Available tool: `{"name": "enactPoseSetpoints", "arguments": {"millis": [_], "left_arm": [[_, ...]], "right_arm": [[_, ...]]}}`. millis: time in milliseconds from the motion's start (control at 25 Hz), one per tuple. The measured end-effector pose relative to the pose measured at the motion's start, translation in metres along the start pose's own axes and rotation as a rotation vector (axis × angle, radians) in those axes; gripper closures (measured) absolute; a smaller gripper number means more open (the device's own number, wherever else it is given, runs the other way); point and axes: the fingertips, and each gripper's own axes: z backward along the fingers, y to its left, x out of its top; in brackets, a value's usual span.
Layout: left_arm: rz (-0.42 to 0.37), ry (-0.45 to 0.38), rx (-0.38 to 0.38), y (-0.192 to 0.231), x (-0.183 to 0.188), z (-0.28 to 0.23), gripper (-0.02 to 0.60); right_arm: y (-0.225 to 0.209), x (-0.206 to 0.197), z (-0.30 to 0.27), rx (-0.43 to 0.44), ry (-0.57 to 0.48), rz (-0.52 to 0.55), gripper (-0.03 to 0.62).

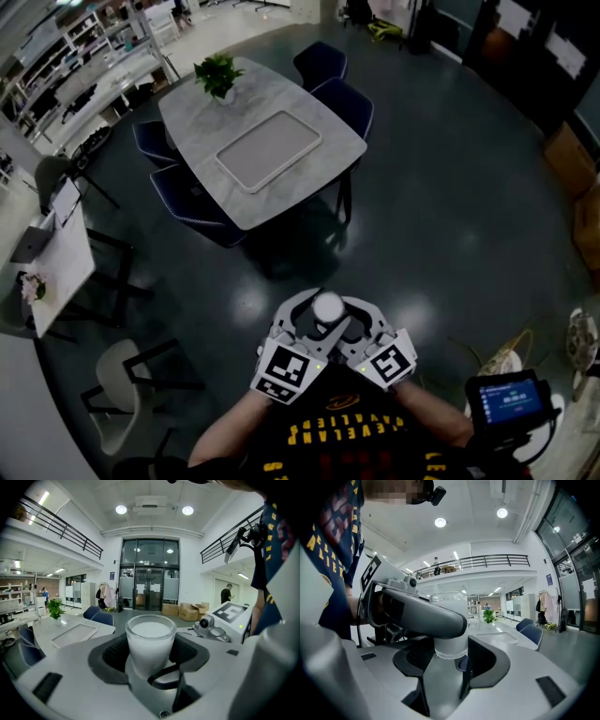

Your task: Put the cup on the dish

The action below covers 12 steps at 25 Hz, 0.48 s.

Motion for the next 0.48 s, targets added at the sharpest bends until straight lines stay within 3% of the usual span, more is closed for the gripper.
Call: {"name": "enactPoseSetpoints", "arguments": {"millis": [160, 480], "left_arm": [[0.005, 0.01, 0.017, 0.017, -0.003, -0.032, 0.319], [0.026, 0.016, 0.022, 0.039, 0.0, -0.037, 0.319]], "right_arm": [[-0.032, -0.012, -0.011, 0.022, 0.004, 0.001, 0.37], [-0.042, -0.009, -0.03, 0.038, 0.031, -0.007, 0.37]]}}
